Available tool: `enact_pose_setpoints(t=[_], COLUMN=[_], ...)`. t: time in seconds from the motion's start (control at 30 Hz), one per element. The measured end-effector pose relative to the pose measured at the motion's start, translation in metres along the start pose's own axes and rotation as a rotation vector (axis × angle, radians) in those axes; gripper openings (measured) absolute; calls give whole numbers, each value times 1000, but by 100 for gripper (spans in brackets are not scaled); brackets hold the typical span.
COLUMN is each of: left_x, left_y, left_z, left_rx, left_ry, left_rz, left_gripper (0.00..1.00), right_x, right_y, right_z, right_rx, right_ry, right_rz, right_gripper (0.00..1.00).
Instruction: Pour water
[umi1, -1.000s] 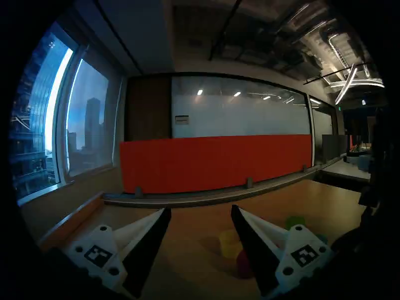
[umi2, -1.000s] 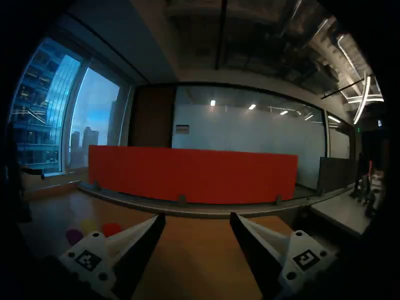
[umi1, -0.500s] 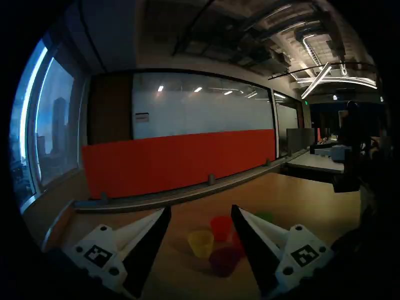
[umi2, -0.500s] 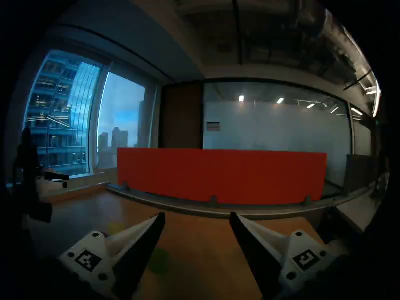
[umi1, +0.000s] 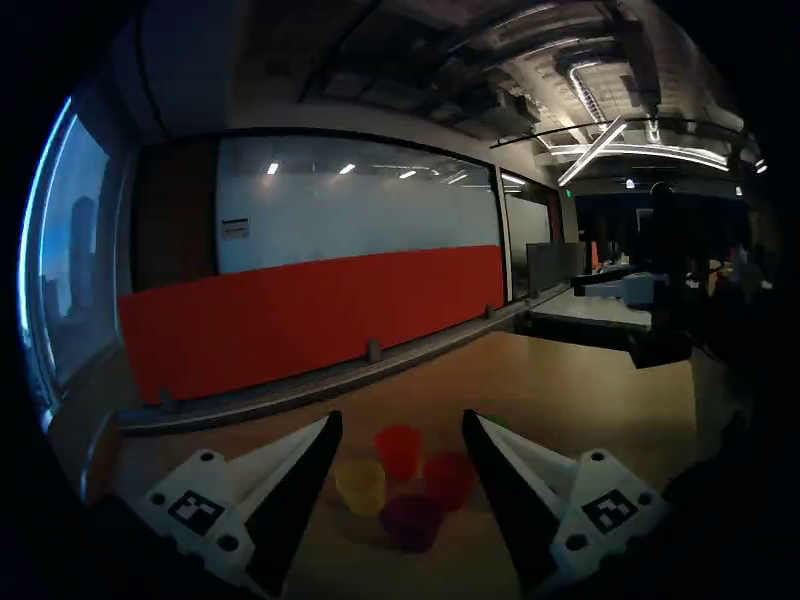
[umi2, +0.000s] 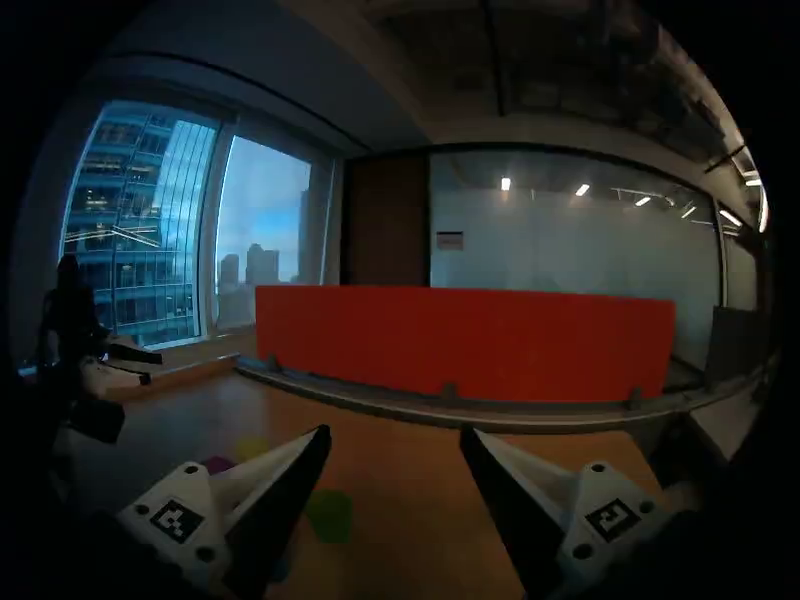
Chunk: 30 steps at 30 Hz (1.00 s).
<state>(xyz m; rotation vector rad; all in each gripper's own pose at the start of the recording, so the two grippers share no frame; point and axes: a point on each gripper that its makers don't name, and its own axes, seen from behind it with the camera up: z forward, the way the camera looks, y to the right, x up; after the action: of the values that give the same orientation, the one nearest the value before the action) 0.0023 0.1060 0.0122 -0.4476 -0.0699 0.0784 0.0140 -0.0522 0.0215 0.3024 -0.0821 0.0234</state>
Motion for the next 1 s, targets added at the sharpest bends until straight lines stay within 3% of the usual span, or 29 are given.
enact_pose_setpoints(t=[0.5,1.0], left_x=[-12,-50], left_y=[55,105], left_z=[-1,14], left_rx=[-195,-359], left_ry=[-36,-148], left_rz=[79,130], left_gripper=[89,89], right_x=[-8,-19], right_y=[-10,-27], right_z=[12,23], right_rx=[40,89], right_ry=[-59,-105], right_rz=[-45,-80], right_gripper=[100,100])
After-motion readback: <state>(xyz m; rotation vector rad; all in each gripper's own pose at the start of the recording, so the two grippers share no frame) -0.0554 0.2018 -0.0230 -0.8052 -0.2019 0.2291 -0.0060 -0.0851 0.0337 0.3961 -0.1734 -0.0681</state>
